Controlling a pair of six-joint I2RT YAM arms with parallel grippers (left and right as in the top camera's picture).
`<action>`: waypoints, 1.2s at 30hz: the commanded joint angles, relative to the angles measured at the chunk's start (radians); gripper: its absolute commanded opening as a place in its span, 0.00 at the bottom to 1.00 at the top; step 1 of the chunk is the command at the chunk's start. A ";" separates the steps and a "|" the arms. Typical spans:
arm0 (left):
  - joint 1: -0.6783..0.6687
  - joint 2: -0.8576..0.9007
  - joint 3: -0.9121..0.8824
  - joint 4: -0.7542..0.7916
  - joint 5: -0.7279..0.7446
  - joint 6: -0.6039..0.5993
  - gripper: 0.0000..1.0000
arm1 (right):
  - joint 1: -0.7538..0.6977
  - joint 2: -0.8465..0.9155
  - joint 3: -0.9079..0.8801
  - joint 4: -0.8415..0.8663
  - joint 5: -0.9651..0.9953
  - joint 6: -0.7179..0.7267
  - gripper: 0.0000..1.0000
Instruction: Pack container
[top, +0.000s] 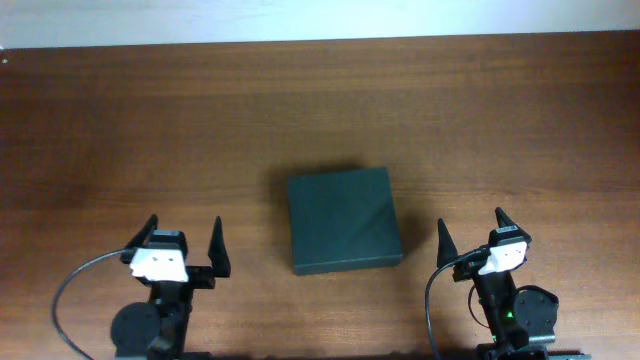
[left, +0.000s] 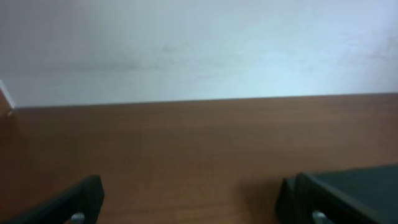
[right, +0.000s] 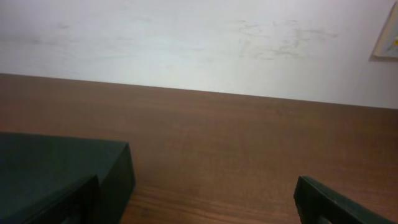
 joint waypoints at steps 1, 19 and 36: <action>0.010 -0.063 -0.089 0.054 0.061 0.060 0.99 | 0.004 -0.011 -0.005 -0.007 0.009 0.000 0.99; 0.027 -0.147 -0.340 0.399 0.063 0.041 0.99 | 0.004 -0.011 -0.005 -0.008 0.009 0.000 0.99; 0.027 -0.147 -0.344 0.234 0.037 0.042 0.99 | 0.004 -0.011 -0.005 -0.008 0.009 0.000 0.99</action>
